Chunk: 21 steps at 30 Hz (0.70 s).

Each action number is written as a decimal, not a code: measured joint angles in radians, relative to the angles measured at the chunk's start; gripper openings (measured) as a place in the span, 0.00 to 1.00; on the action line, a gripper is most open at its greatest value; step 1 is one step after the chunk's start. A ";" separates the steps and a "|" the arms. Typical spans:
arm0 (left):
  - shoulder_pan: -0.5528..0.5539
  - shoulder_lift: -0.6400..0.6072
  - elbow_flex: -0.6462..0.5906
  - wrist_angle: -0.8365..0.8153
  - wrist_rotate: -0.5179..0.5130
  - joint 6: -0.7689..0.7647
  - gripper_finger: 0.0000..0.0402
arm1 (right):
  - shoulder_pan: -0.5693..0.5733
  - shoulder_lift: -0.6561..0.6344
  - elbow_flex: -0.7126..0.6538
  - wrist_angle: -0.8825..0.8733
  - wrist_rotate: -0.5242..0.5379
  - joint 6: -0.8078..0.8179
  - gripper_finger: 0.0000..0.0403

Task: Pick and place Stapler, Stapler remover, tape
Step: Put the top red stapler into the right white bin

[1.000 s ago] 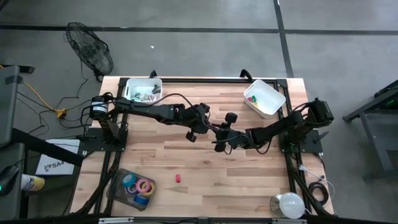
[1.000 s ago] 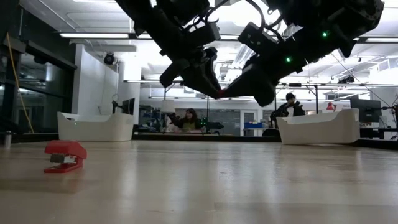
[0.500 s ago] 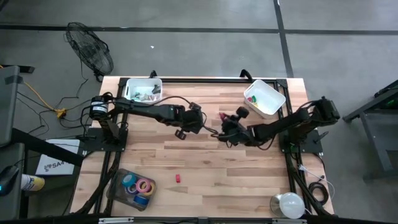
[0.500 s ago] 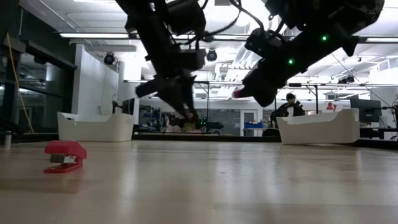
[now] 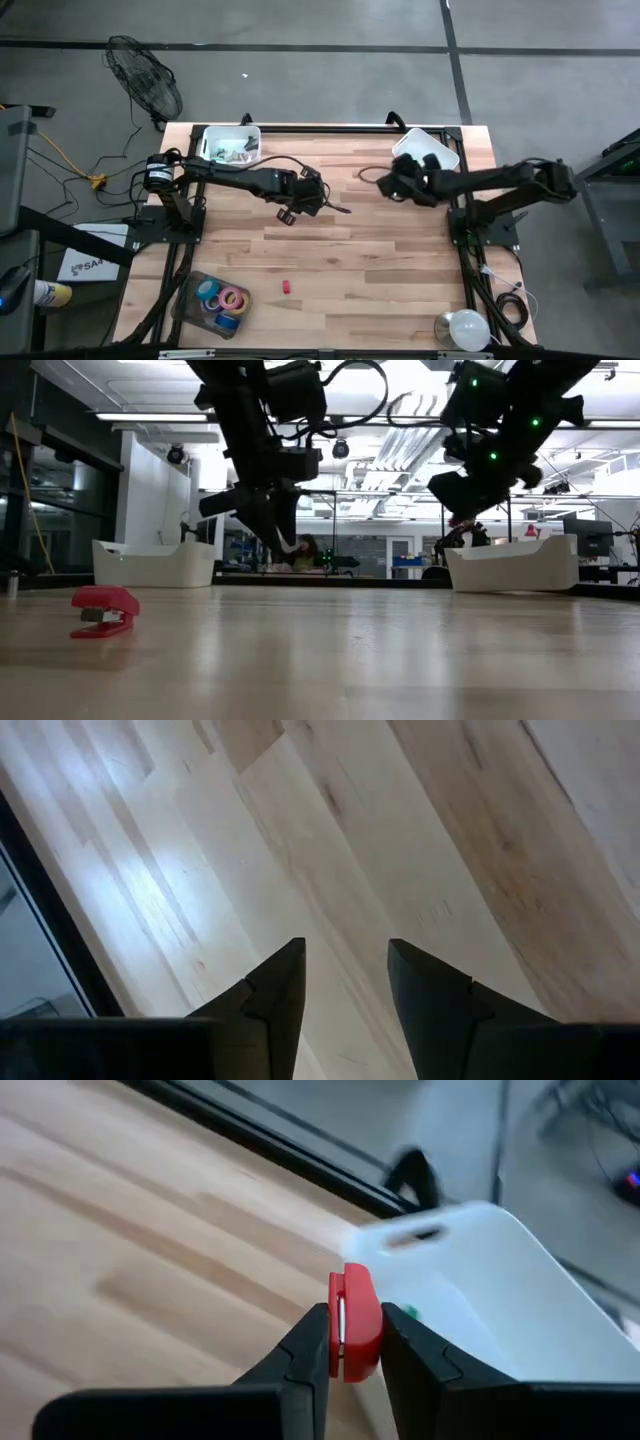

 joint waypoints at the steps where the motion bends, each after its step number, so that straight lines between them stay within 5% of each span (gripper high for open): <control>1: 0.000 0.000 0.000 0.001 0.000 0.000 0.35 | -0.021 -0.010 0.000 -0.035 -0.006 0.028 0.15; 11: 0.000 0.000 0.000 0.010 0.001 -0.014 0.35 | -0.225 -0.014 0.000 -0.171 -0.171 0.065 0.16; 21: 0.000 0.000 0.000 -0.087 0.007 -0.037 0.35 | -0.308 0.001 0.000 -0.223 -0.188 0.066 0.17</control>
